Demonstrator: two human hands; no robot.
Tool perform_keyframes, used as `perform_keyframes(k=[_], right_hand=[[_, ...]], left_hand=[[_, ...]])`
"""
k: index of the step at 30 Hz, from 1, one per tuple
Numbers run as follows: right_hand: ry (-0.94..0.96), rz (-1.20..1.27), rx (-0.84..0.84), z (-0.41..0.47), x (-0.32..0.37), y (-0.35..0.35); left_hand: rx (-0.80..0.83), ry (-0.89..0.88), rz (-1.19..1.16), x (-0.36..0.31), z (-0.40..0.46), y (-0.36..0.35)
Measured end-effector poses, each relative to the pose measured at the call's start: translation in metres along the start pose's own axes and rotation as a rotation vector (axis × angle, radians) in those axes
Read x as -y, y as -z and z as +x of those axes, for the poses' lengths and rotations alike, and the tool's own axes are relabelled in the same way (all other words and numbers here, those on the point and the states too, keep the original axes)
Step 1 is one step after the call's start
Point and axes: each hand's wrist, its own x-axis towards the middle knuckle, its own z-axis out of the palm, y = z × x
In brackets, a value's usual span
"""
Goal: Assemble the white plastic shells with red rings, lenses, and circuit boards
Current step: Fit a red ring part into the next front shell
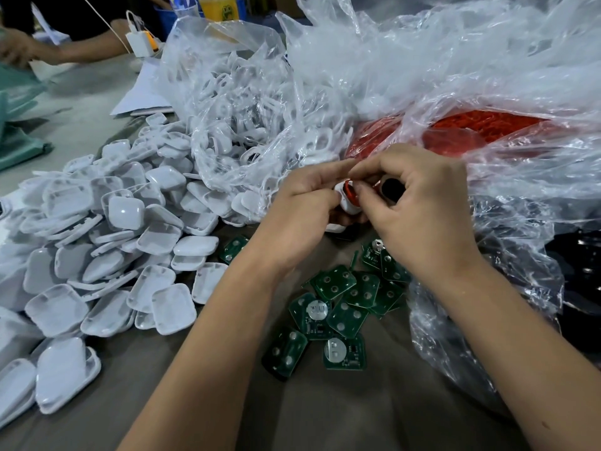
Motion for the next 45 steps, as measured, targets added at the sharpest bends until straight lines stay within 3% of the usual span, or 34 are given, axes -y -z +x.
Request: perform_keyframes(k=[4, 14, 20, 28, 32, 41, 45], right_hand=[[0.007, -0.042, 0.018, -0.001, -0.001, -0.001], [0.022, -0.078, 0.034, -0.002, -0.003, -0.003], [-0.033, 0.027, 0.110, 0.000, -0.002, -0.001], [-0.205, 0.141, 0.105, 0.001, 0.000, 0.000], [-0.216, 0.172, 0.100, 0.001, -0.001, 0.000], [-0.197, 0.242, 0.106, 0.001, -0.001, 0.002], [-0.232, 0.270, 0.100, 0.000, -0.001, 0.001]], left_hand=[[-0.008, -0.040, 0.029, 0.003, 0.000, -0.001], [-0.056, -0.145, 0.355, 0.005, 0.002, 0.005], [-0.179, -0.147, 0.351, 0.006, 0.006, 0.009], [-0.212, -0.127, 0.308, 0.006, 0.005, 0.006], [-0.223, -0.181, 0.414, 0.008, 0.005, 0.003], [-0.295, -0.247, 0.375, 0.012, 0.006, 0.000], [-0.279, -0.133, 0.108, 0.013, 0.007, -0.001]])
